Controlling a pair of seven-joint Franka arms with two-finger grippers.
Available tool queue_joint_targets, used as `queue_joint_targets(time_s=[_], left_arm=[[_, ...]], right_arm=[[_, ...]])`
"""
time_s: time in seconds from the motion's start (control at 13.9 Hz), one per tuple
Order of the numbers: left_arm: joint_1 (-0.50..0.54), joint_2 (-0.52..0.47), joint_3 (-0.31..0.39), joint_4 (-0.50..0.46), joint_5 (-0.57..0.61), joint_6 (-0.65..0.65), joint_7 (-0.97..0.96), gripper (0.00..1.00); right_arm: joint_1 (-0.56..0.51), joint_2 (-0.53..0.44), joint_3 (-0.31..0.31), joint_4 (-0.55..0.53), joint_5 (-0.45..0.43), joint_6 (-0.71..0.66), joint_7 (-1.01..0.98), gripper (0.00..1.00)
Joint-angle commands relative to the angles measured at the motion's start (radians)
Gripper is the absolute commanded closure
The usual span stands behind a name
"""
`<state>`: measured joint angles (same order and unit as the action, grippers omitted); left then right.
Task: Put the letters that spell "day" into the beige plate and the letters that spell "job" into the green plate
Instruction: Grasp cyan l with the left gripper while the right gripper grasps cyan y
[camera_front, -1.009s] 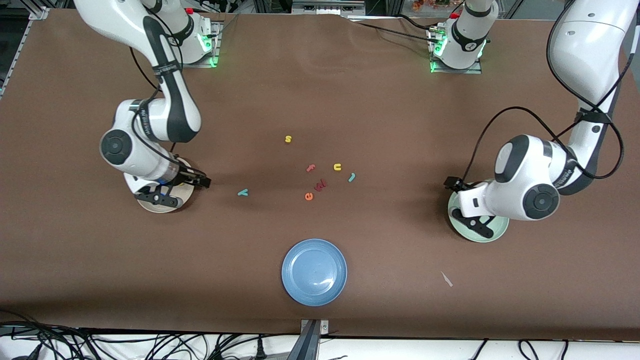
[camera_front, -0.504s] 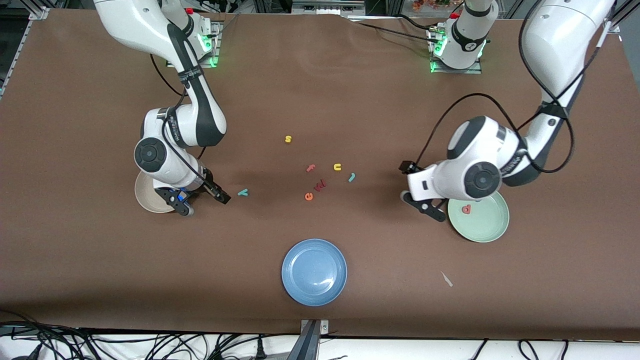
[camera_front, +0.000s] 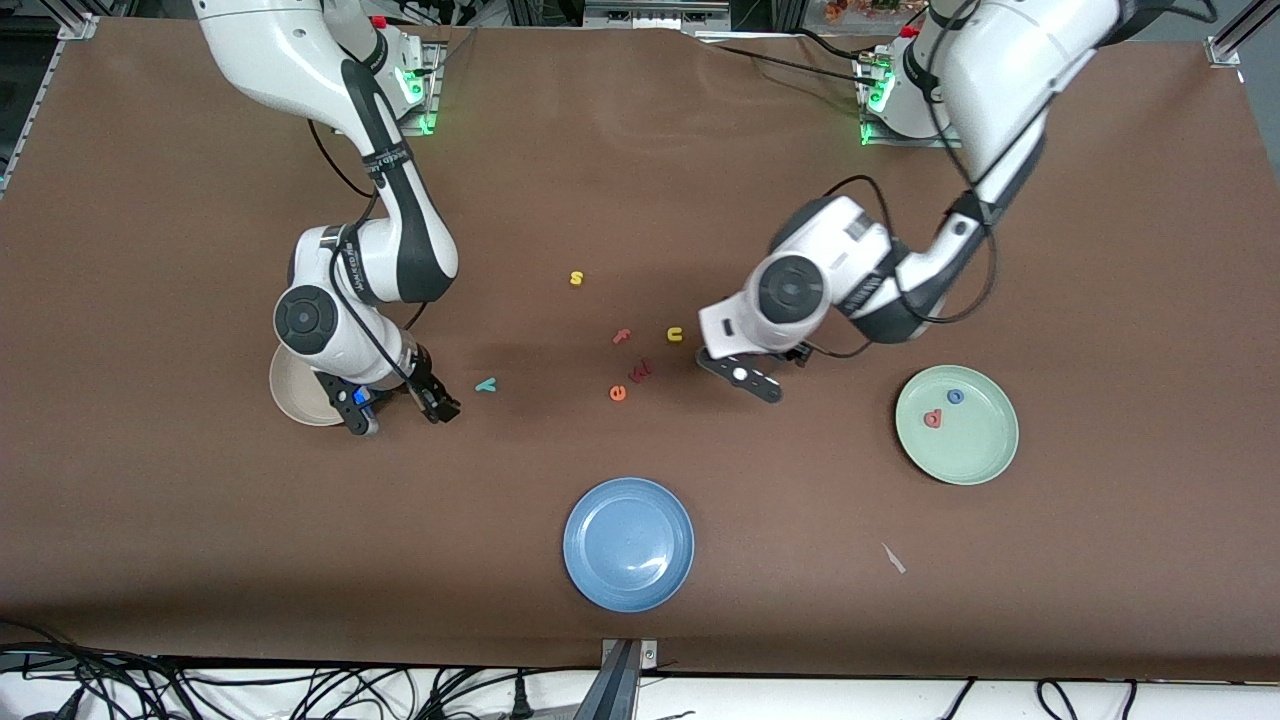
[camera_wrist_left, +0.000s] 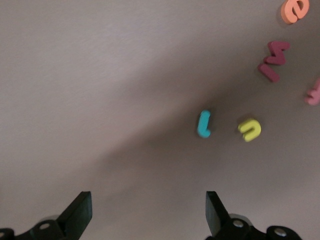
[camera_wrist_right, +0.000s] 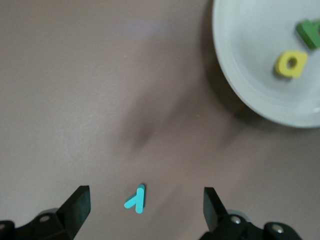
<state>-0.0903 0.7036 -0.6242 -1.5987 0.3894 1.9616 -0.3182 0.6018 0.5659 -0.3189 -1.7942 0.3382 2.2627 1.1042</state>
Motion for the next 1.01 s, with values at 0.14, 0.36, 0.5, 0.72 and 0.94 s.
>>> queue_joint_targets(time_s=[0.14,0.36,0.5,0.72,0.94], left_arm=[[-0.042,0.103,0.014,0.016,0.071,0.178,-0.07,0.0],[-0.054,0.161,0.017,0.016,0.088,0.262,-0.096,0.0],[-0.055,0.169,0.02,0.016,0.088,0.278,-0.094,0.0],[-0.075,0.171,0.027,0.011,0.089,0.275,-0.09,0.01],[-0.077,0.172,0.034,0.011,0.092,0.27,-0.084,0.29]], right_arm=[[0.001,0.089,0.029,0.113,0.001,-0.015,0.313,0.0],[0.039,0.132,0.026,0.137,-0.001,-0.015,0.362,0.0],[0.052,0.137,0.026,0.138,-0.025,-0.017,0.375,0.0],[0.064,0.143,0.024,0.136,-0.037,-0.015,0.411,0.0],[0.073,0.144,0.023,0.116,-0.038,-0.014,0.414,0.01]])
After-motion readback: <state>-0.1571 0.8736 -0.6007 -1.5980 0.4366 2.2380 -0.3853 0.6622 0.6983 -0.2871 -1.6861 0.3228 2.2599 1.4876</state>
